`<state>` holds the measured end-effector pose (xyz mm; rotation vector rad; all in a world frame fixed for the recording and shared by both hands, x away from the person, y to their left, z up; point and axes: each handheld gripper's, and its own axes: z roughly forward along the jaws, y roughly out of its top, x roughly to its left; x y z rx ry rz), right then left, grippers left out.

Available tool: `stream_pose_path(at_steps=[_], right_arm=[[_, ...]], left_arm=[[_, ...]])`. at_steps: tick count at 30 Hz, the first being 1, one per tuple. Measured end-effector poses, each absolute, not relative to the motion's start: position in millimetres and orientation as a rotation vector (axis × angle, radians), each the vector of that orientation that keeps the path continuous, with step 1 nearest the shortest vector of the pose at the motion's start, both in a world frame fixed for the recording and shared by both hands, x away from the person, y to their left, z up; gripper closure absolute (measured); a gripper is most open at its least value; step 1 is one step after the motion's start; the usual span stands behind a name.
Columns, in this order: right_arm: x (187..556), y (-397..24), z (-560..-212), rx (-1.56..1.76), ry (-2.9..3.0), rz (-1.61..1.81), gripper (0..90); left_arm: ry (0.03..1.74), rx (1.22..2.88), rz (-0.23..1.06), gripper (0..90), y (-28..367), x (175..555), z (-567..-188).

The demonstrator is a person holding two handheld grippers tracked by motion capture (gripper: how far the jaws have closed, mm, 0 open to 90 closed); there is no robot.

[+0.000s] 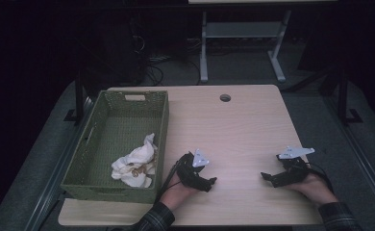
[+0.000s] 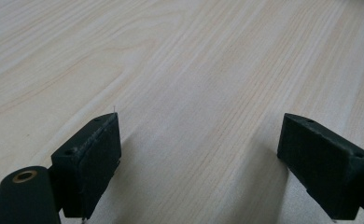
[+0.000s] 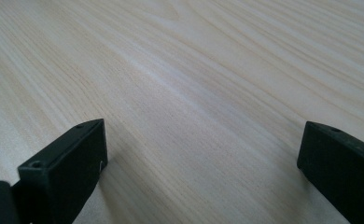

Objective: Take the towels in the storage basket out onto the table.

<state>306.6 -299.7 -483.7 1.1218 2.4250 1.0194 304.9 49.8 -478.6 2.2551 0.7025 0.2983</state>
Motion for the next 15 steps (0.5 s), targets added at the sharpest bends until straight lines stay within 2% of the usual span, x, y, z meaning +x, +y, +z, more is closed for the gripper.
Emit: stream_pose_path(at_steps=[15], right_arm=[[306.6, -299.1, -483.7, 1.125, 2.426, 1.018, 1.1]], left_arm=[[0.725, 2.298, 0.280, 13.2, 51.8, 305.5, -473.9]])
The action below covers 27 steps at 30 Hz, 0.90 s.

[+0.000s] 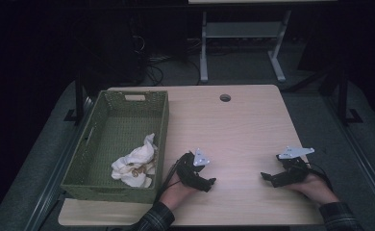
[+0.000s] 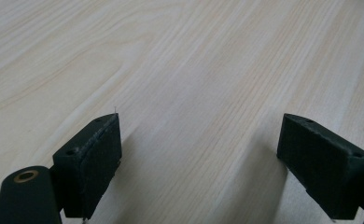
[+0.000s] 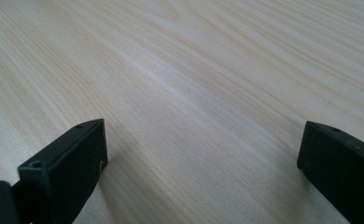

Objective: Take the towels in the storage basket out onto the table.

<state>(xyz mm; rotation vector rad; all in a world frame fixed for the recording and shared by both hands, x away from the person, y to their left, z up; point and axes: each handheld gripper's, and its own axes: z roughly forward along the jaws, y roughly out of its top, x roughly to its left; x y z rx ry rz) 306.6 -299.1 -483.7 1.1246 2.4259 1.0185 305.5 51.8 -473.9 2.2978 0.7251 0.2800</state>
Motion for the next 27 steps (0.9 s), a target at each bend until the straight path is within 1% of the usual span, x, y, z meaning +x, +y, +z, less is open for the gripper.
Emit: stream_pose_path(at_steps=[9, 27], right_arm=[[306.5, -299.1, -483.6, 1.124, 2.428, 1.018, 1.1], [306.4, -298.8, -483.9, 1.118, 2.428, 1.024, 1.1]], left_arm=[[0.748, 2.311, 0.317, 13.3, 54.1, 304.2, -466.6], [0.779, 2.323, 0.343, 13.3, 56.4, 301.9, -451.6]])
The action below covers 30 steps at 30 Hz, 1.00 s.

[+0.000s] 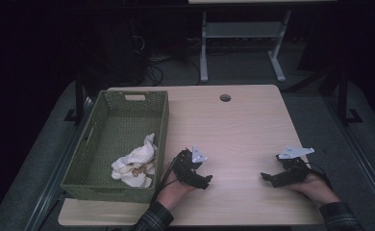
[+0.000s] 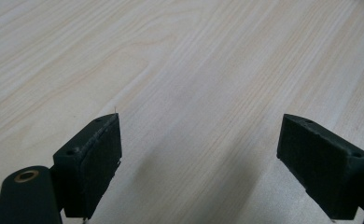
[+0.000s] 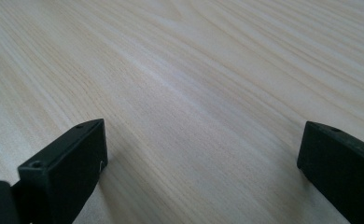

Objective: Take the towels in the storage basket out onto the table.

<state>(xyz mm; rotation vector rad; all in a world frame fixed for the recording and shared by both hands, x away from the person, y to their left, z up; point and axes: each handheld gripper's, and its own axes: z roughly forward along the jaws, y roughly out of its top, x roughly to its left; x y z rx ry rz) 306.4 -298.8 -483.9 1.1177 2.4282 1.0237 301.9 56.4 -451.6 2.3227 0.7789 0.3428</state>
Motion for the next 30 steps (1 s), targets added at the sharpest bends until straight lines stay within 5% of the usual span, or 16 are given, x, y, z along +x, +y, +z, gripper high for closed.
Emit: stream_pose_path(at_steps=[30], right_arm=[[306.5, -298.8, -483.9, 1.114, 2.429, 1.024, 1.1]], left_arm=[[0.795, 2.293, 0.313, 13.3, 58.1, 304.5, -425.0]])
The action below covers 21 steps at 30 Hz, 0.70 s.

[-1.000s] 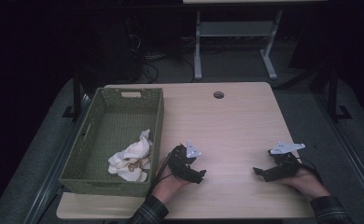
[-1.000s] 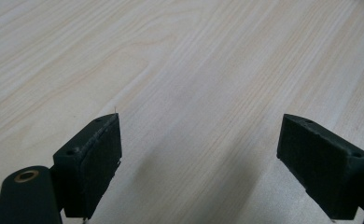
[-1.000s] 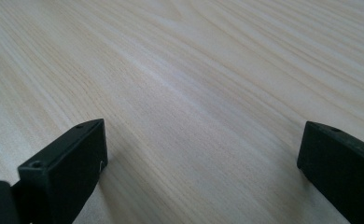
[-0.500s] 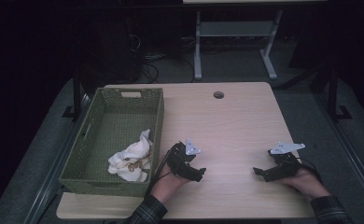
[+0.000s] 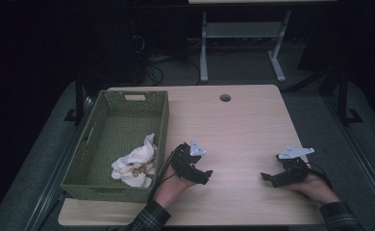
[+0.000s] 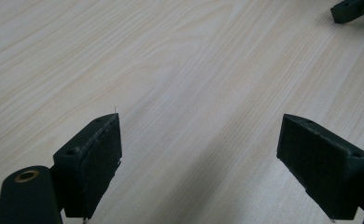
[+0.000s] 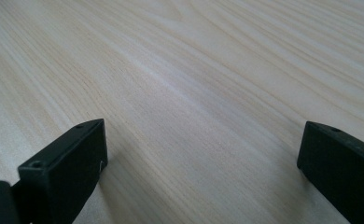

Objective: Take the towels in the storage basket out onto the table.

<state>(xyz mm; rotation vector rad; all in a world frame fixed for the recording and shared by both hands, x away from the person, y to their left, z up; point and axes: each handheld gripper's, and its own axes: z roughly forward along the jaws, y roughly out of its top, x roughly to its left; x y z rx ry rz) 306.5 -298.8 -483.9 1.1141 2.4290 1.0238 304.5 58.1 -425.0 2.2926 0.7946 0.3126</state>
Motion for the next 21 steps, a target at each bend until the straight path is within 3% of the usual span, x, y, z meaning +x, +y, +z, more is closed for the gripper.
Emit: stream_pose_path(at_steps=[21], right_arm=[[306.4, -298.8, -483.9, 1.116, 2.428, 1.023, 1.1]], left_arm=[[0.748, 2.260, 0.242, 13.4, 57.3, 310.2, -398.5]])
